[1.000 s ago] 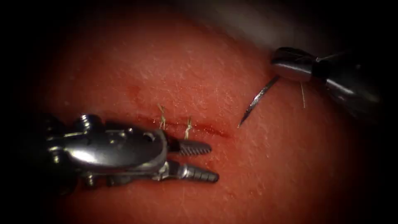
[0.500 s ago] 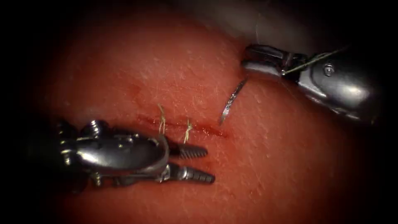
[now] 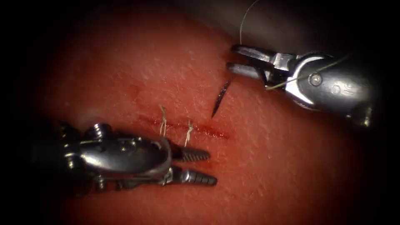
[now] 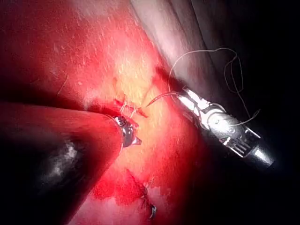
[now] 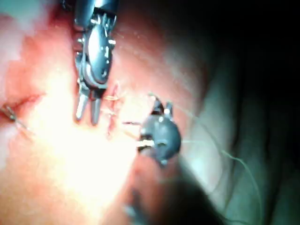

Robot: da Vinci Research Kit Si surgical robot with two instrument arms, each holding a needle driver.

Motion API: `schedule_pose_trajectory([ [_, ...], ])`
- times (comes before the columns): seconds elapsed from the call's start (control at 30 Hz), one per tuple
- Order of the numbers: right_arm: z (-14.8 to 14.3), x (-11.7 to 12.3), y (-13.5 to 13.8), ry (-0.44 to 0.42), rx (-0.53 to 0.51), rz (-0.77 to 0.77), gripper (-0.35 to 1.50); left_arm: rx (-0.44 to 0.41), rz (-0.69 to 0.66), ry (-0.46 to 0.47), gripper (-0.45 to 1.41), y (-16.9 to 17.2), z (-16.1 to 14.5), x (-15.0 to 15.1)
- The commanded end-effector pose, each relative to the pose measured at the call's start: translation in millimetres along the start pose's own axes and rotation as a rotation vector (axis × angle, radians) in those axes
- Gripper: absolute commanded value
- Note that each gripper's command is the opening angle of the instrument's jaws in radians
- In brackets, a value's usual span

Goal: Wound Closure

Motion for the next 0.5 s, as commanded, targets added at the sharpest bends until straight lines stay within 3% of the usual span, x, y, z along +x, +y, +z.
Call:
schedule_pose_trajectory([
  [0.03,0.9,-0.2,0.0,0.003,-0.001,-0.005,-0.35,-0.001,0.000,0.000,0.28,0.1,0.7,-0.2],
  [0.5,1.2,-1.1,-0.8,-0.014,0.013,-0.090,-0.35,-0.003,0.001,-0.001,0.27,0.0,0.6,-0.4],
])
